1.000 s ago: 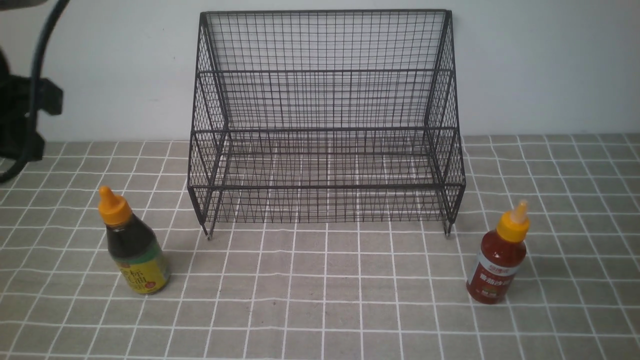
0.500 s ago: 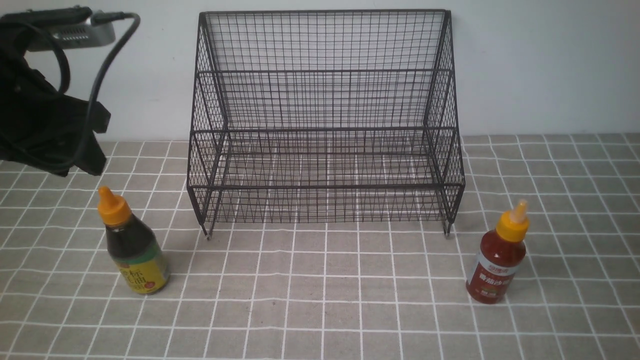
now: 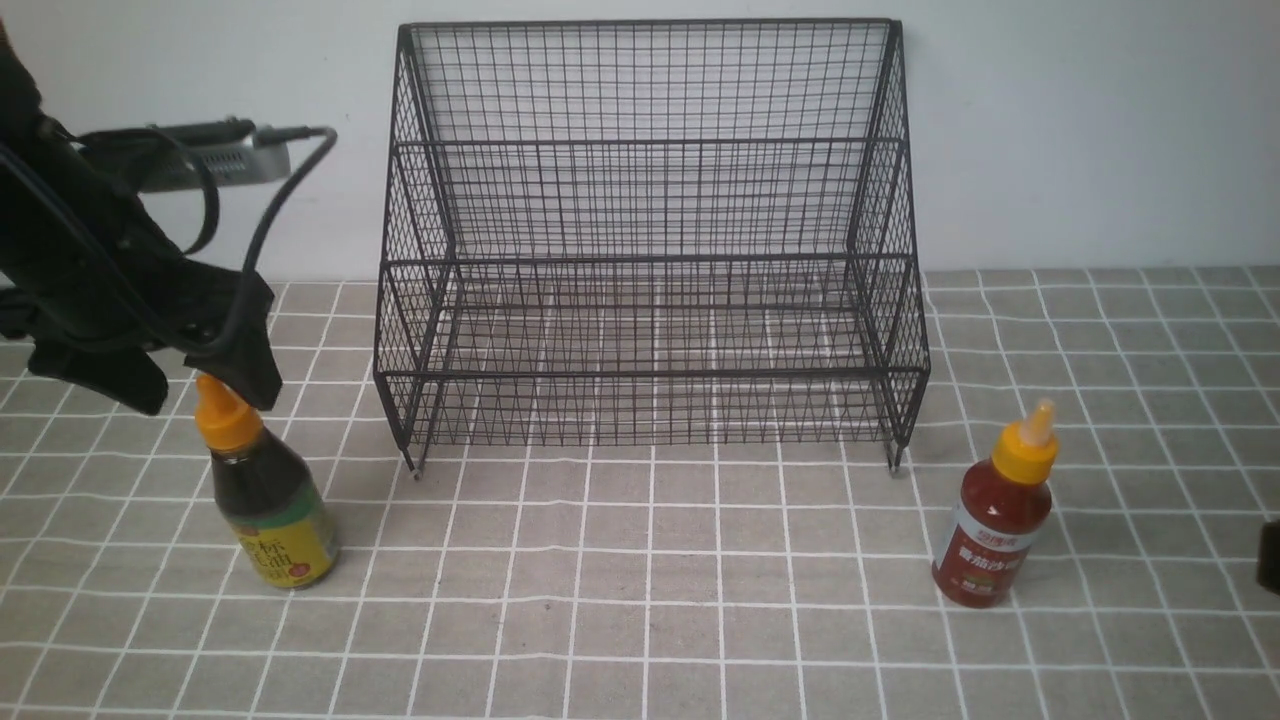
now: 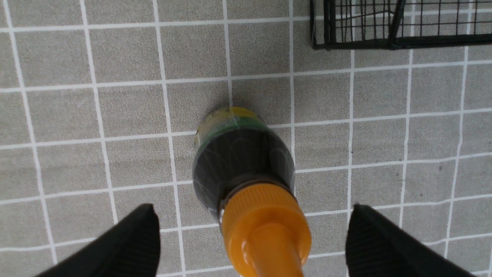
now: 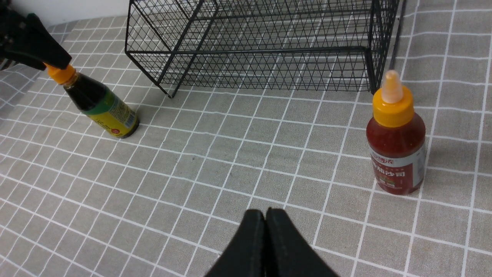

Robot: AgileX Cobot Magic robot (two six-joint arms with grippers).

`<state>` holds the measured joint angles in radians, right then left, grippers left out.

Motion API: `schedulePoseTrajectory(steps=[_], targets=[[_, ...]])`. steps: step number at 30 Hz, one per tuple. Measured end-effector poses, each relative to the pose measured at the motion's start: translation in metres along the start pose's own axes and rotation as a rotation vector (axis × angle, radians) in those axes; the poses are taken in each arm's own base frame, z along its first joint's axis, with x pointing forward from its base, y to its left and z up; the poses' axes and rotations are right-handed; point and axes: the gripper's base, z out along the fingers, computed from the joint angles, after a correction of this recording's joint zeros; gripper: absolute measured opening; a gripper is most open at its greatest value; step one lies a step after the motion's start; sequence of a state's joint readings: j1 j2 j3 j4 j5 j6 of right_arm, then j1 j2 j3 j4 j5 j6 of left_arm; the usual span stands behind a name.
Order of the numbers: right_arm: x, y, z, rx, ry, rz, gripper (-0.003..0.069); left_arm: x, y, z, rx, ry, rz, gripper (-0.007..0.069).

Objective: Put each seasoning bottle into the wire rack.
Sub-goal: Use the left arm to grab the condiment bottle closest to it

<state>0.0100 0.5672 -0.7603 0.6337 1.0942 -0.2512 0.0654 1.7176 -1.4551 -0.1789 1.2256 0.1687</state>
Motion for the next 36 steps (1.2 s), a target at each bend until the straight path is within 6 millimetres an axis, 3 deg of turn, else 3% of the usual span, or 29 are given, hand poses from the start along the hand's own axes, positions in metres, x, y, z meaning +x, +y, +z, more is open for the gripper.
schedulePoseTrajectory(steps=[11, 18, 28, 36], targets=[[-0.001, 0.0, 0.0, 0.003, -0.014, -0.004, -0.0013, 0.0, -0.02, 0.005, -0.104, 0.023, 0.09, 0.0581], [0.0, 0.0, 0.0, 0.0, -0.001, -0.018, -0.0013, -0.001, -0.02, 0.005, -0.114, 0.021, 0.089, 0.0578], [0.001, 0.0, 0.0, -0.003, 0.012, -0.018, -0.0013, -0.002, -0.02, 0.008, -0.113, 0.03, 0.089, 0.0408], [0.003, 0.001, 0.0, -0.007, 0.026, -0.019, -0.0013, -0.005, -0.018, 0.026, -0.11, 0.083, 0.081, 0.0395]])
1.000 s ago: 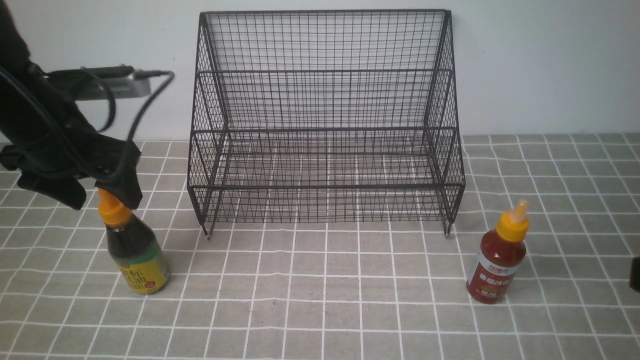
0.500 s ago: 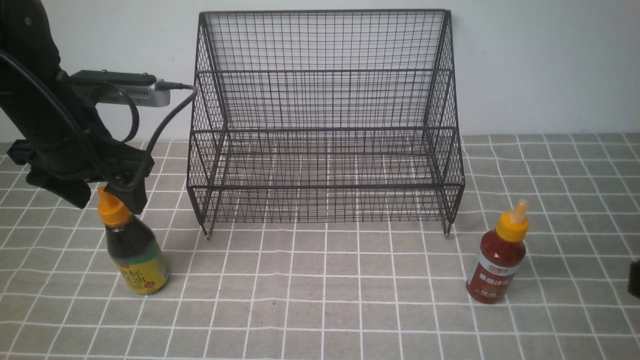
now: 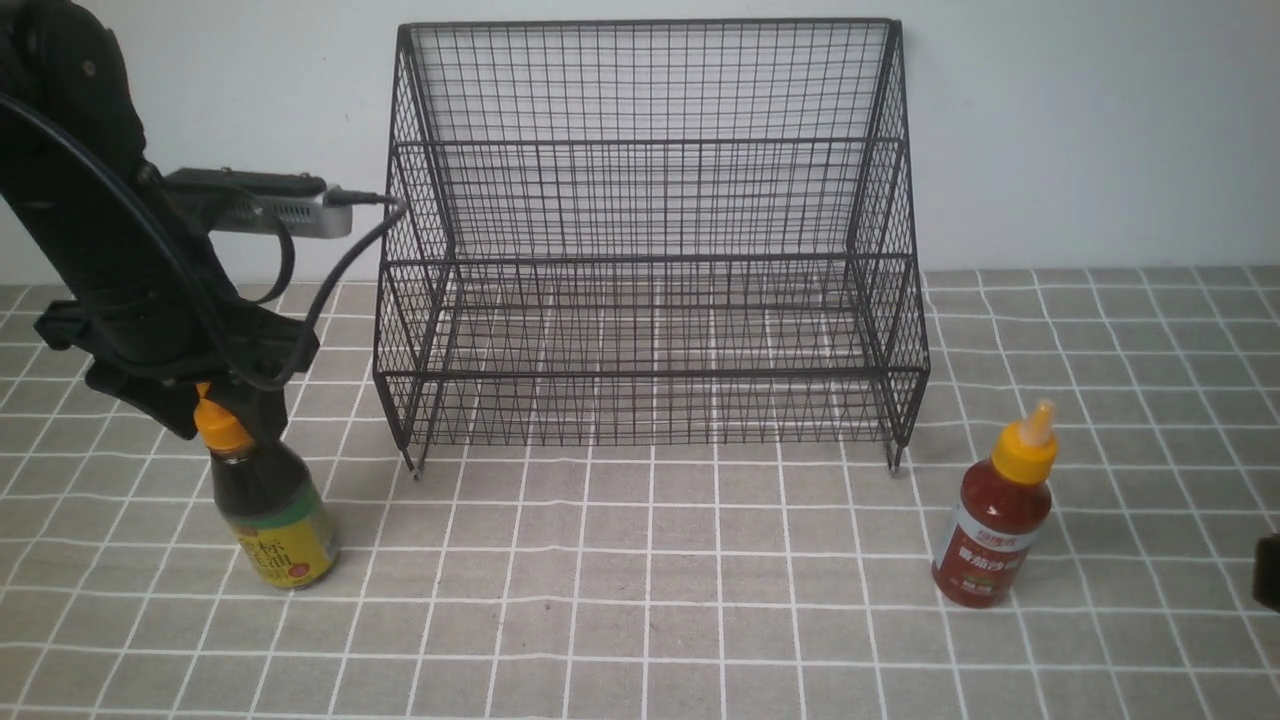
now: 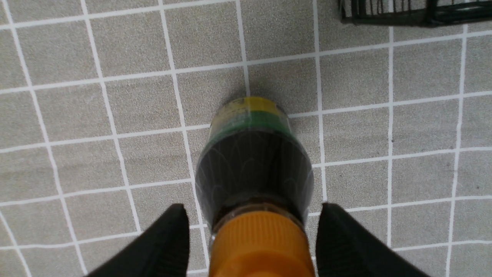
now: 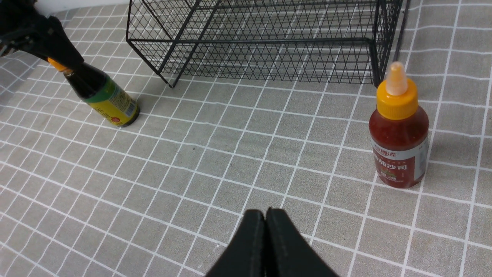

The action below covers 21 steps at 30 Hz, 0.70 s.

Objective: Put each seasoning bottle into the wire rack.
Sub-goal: Use the left arm to grab the condiment bottle closest to it, then use the left arm to put the condiment bottle back on the shelf

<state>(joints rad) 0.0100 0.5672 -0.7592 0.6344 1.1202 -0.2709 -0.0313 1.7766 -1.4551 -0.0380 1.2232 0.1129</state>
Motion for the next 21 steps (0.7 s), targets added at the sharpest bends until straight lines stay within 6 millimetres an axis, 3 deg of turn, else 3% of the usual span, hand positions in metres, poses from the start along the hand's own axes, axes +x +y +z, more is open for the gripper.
schedulePoseTrajectory(steps=[4, 7, 11, 15, 21], targets=[[0.0, 0.0, 0.0, 0.0, 0.002, 0.0, -0.0013, -0.001, 0.0, 0.002, 0.001, 0.007, -0.001, 0.0365], [0.0, 0.0, 0.0, -0.001, 0.002, 0.0, -0.0013, -0.001, 0.0, 0.002, 0.003, 0.006, -0.005, 0.0288], [0.0, 0.0, 0.0, -0.001, 0.003, 0.0, -0.0013, -0.003, -0.001, 0.0, 0.018, -0.003, -0.028, 0.029], [0.0, 0.0, 0.0, -0.002, 0.003, 0.001, -0.0013, -0.011, -0.008, -0.014, 0.033, -0.058, -0.038, 0.029], [0.0, 0.001, 0.0, -0.016, -0.001, 0.009, -0.0013, -0.02, -0.042, -0.073, 0.045, -0.246, -0.024, 0.029]])
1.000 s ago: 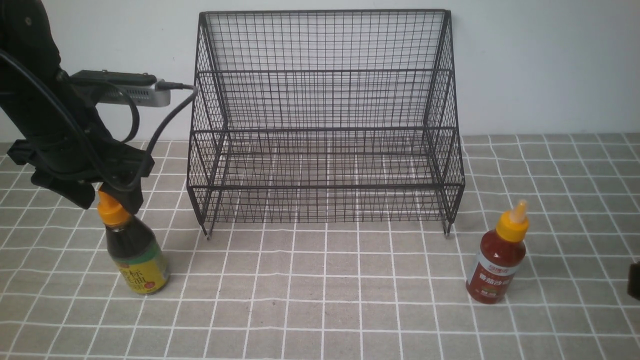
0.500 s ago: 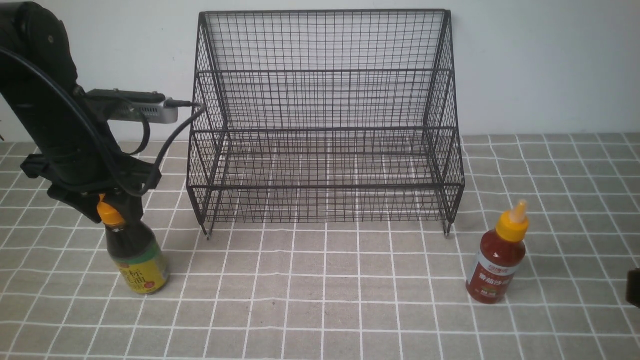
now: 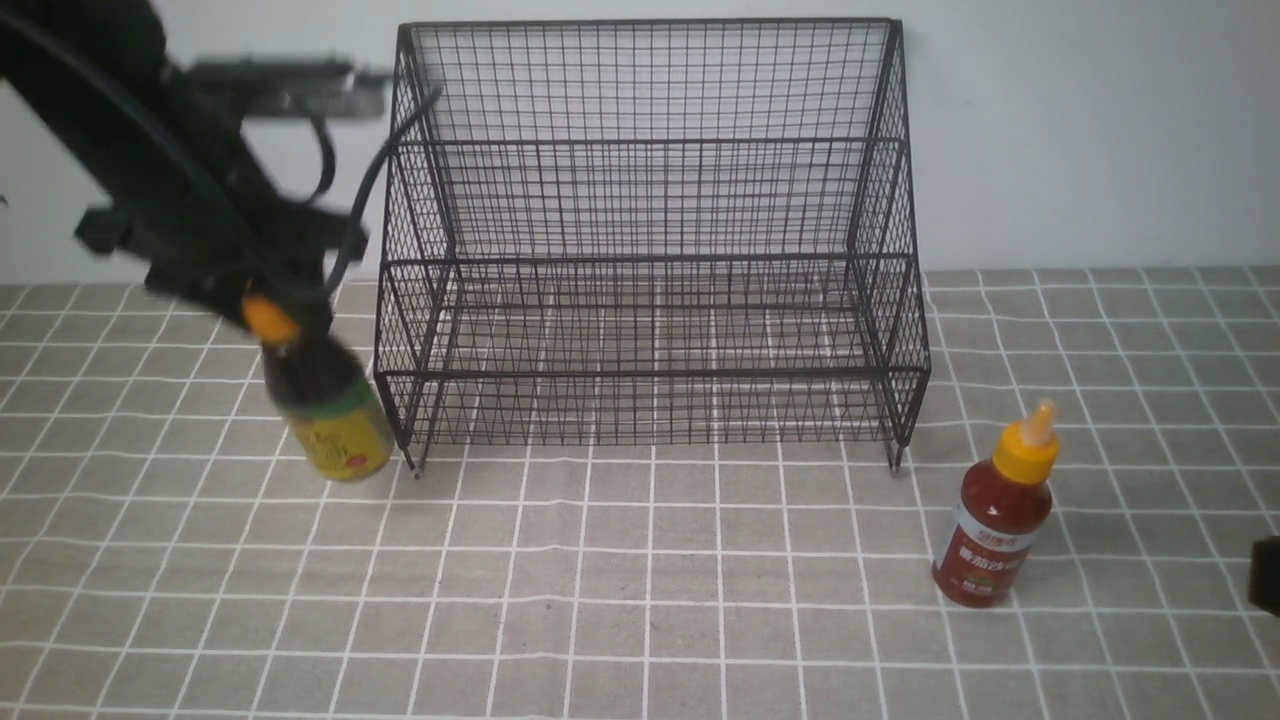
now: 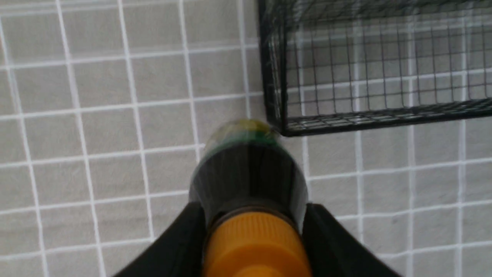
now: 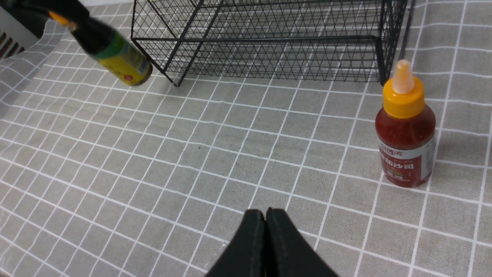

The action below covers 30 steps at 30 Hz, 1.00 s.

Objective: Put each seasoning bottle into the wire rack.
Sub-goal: Use the left arm to put the condiment bottle back on the shelf

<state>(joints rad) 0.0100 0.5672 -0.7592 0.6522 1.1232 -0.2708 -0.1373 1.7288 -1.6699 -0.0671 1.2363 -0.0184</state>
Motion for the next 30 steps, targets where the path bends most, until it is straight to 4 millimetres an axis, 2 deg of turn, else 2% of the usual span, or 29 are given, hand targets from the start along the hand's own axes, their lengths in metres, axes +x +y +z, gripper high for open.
schedulePoseTrajectory(steps=[3, 7, 11, 13, 16, 24, 27, 30], targets=[[0.0, 0.0, 0.0, -0.002, 0.0, 0.001, -0.0013, 0.0, -0.018, -0.018, 0.024, -0.039, 0.024, 0.029], [0.0, 0.0, 0.0, -0.003, -0.001, 0.0, -0.0013, 0.003, -0.055, -0.045, 0.081, -0.109, 0.1, 0.029], [0.0, 0.0, 0.0, -0.003, -0.001, 0.0, -0.0013, 0.0, -0.069, -0.055, 0.089, -0.144, 0.137, 0.029], [0.0, 0.0, 0.0, -0.003, -0.004, 0.0, -0.0013, -0.003, -0.07, -0.056, 0.066, -0.151, 0.143, 0.029], [-0.001, 0.0, 0.0, -0.001, -0.014, 0.001, -0.0013, -0.008, -0.068, -0.052, 0.036, -0.158, 0.147, 0.029], [-0.008, -0.008, 0.003, 0.072, -0.035, 0.03, -0.0013, -0.027, -0.069, -0.021, -0.003, -0.199, 0.158, 0.029], [-0.018, -0.018, 0.006, 0.173, 0.044, 0.043, -0.0013, -0.032, -0.07, -0.012, 0.0, -0.214, 0.157, 0.029], [-0.039, -0.024, 0.006, 0.257, 0.124, 0.018, -0.0013, -0.036, -0.071, 0.003, 0.0, -0.192, 0.14, 0.029]])
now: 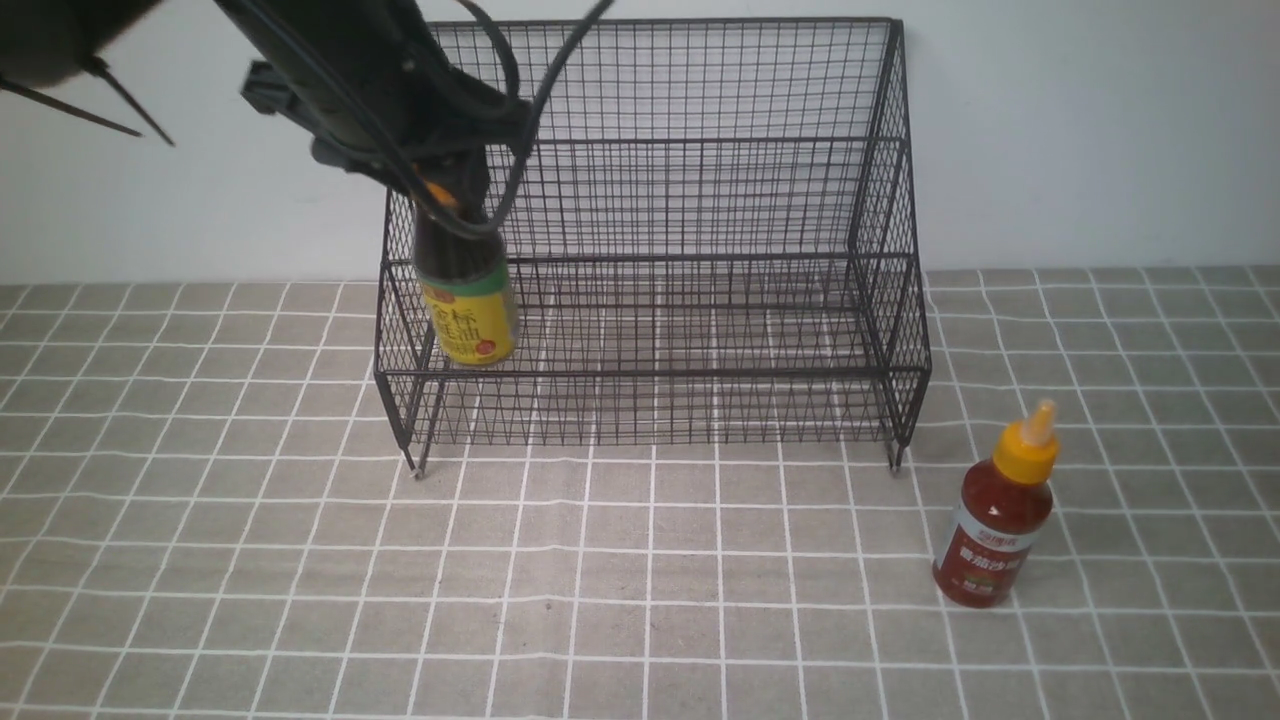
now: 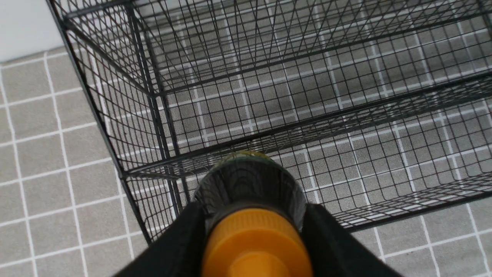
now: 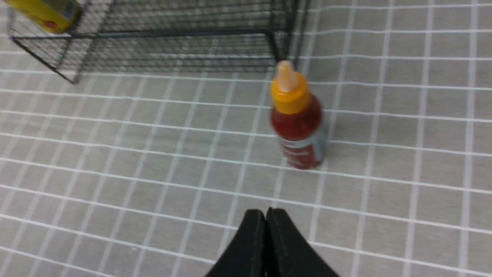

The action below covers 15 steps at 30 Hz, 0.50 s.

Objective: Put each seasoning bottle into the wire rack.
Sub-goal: Use the left arm to put the condiment bottle back on the shelf

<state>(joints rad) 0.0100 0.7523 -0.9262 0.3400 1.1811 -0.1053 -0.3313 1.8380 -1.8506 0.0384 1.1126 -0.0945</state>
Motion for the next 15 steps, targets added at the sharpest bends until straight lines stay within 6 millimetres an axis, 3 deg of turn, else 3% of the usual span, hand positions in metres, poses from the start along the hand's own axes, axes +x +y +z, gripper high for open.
schedulePoseTrajectory(steps=[4, 9, 15], targets=[[-0.019, -0.001, 0.002, 0.014, 0.065, -0.014, -0.0011, 0.0, 0.0, 0.004, -0.001, 0.007, -0.004, 0.029], [-0.042, -0.005, 0.021, 0.013, 0.126, -0.053, 0.0002, 0.0, 0.0, 0.006, -0.001, 0.01, -0.006, 0.029], [-0.05, -0.007, 0.058, 0.026, 0.259, -0.138, 0.0044, 0.006, -0.001, 0.039, -0.01, 0.113, -0.006, 0.029]])
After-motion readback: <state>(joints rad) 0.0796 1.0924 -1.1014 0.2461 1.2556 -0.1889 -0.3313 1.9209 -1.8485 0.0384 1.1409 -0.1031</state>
